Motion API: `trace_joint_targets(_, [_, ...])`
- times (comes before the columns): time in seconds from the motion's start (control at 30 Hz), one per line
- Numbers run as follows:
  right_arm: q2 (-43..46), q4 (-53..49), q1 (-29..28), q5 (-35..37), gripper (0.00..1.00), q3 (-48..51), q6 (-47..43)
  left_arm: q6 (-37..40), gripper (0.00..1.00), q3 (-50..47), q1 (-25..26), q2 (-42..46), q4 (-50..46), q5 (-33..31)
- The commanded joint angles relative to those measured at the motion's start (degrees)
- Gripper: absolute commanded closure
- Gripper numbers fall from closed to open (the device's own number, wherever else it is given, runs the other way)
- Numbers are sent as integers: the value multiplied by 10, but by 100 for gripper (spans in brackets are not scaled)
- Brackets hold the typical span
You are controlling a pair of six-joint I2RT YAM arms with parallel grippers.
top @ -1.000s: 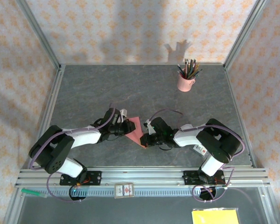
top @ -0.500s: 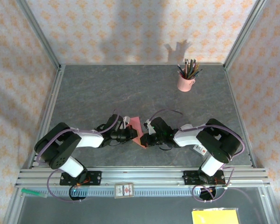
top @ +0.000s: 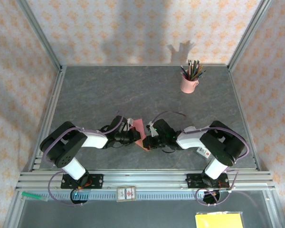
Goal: Fold a paper plane with a square sheet of paper (pick it up from the middle)
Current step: Fourth fold the wing at the center of the table.
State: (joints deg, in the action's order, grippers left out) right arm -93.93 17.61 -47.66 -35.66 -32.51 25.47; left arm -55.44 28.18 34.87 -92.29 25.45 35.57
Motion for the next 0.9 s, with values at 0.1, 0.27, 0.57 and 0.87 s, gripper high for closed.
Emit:
trace_joint_targets(0.1, [-31, -128, -3, 22, 100, 19, -5, 42, 97, 26, -11, -19, -36, -14])
trace_joint_targets(0.27, [-32, -136, -3, 23, 100, 19, -7, 62, 97, 38, -23, -30, -55, -15])
trace_joint_targets(0.57, [-35, -150, -3, 26, 100, 16, -7, 93, 96, 57, -60, -47, -72, -10])
trace_joint_targets(0.87, [-31, -163, -3, 29, 100, 16, -12, 122, 94, 89, -100, -71, -93, -16])
